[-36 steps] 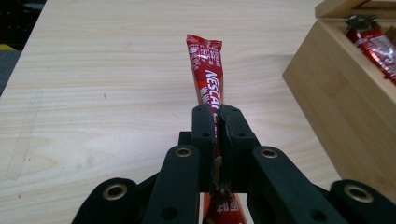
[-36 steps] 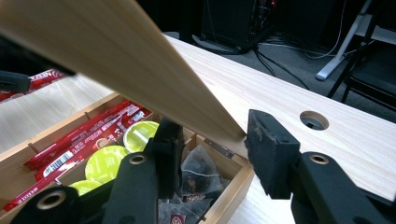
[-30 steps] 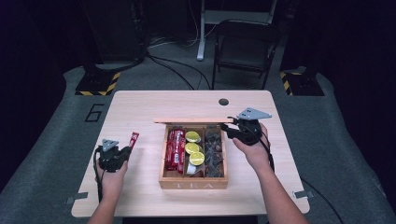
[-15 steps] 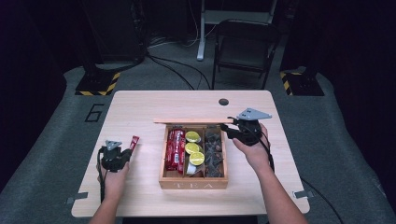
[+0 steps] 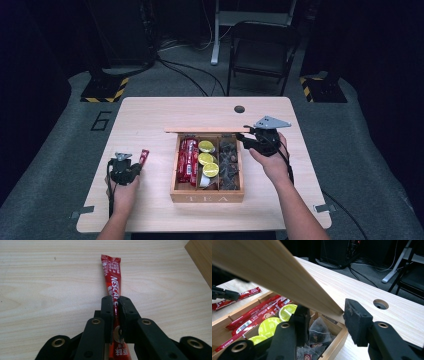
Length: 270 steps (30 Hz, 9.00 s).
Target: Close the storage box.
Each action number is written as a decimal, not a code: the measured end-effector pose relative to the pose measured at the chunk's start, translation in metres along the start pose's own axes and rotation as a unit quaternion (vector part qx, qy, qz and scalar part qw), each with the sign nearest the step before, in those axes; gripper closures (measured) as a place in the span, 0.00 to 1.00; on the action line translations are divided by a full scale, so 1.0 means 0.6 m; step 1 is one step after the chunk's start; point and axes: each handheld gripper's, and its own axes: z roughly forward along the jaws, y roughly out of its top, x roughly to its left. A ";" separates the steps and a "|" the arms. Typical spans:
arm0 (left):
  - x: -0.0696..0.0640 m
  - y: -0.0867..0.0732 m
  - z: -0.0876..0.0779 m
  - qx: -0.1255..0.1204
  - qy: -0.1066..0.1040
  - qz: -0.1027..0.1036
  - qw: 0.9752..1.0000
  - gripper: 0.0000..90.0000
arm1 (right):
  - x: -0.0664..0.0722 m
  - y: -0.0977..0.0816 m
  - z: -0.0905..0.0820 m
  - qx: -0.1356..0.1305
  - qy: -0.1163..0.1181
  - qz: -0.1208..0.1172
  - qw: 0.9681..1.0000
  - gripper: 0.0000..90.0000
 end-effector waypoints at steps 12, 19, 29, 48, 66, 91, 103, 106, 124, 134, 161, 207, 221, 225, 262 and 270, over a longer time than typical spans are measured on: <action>0.006 0.004 -0.012 -0.013 -0.003 -0.001 1.000 0.54 | -0.001 0.000 0.000 -0.001 0.001 0.001 1.000 0.62; 0.003 0.010 -0.026 -0.026 -0.007 0.003 1.000 0.50 | -0.001 0.000 0.000 0.000 0.001 0.001 1.000 0.63; -0.018 0.030 -0.062 -0.047 -0.034 0.031 0.998 0.52 | 0.000 -0.001 0.000 0.001 0.002 -0.004 1.000 0.62; -0.123 0.077 -0.114 -0.062 -0.125 0.114 0.984 0.52 | -0.001 -0.001 -0.002 0.005 0.005 -0.001 1.000 0.62; -0.156 0.135 -0.159 -0.085 -0.152 0.131 0.976 0.55 | -0.001 -0.002 -0.002 0.006 0.008 0.004 1.000 0.62; -0.192 0.184 -0.199 -0.130 -0.145 0.172 0.966 0.62 | 0.001 -0.006 -0.003 0.008 0.008 0.002 1.000 0.62; -0.195 0.187 -0.201 -0.133 -0.146 0.176 0.964 0.66 | 0.003 -0.011 -0.005 0.005 0.005 0.008 1.000 0.62; -0.194 0.188 -0.201 -0.133 -0.147 0.174 0.964 0.66 | 0.003 -0.012 -0.005 0.004 0.008 0.013 1.000 0.63; -0.188 0.196 -0.197 -0.133 -0.163 0.173 0.962 0.65 | 0.016 0.011 -0.036 0.007 0.007 0.014 1.000 0.60; -0.188 0.204 -0.197 -0.130 -0.161 0.175 0.962 0.66 | 0.030 0.036 -0.056 0.009 -0.005 -0.003 1.000 0.64; -0.183 0.156 -0.198 -0.128 -0.178 0.191 0.957 0.62 | 0.050 -0.001 -0.086 0.003 0.009 -0.037 0.999 0.66; -0.183 0.044 -0.179 -0.129 -0.174 0.192 0.957 0.60 | 0.094 -0.101 -0.097 0.013 0.004 -0.052 0.999 0.63; -0.181 0.017 -0.175 -0.129 -0.183 0.194 0.955 0.59 | 0.103 -0.123 -0.097 0.023 0.004 -0.052 0.998 0.63; -0.179 0.010 -0.172 -0.121 -0.183 0.197 0.956 0.59 | 0.105 -0.133 -0.096 0.027 0.010 -0.052 0.998 0.62; -0.173 -0.043 -0.142 -0.058 -0.209 0.188 0.958 0.49 | 0.122 -0.190 -0.078 0.075 0.041 -0.033 0.996 0.55; -0.175 -0.046 -0.135 -0.051 -0.218 0.182 0.958 0.43 | 0.120 -0.193 -0.075 0.088 0.053 -0.028 0.994 0.49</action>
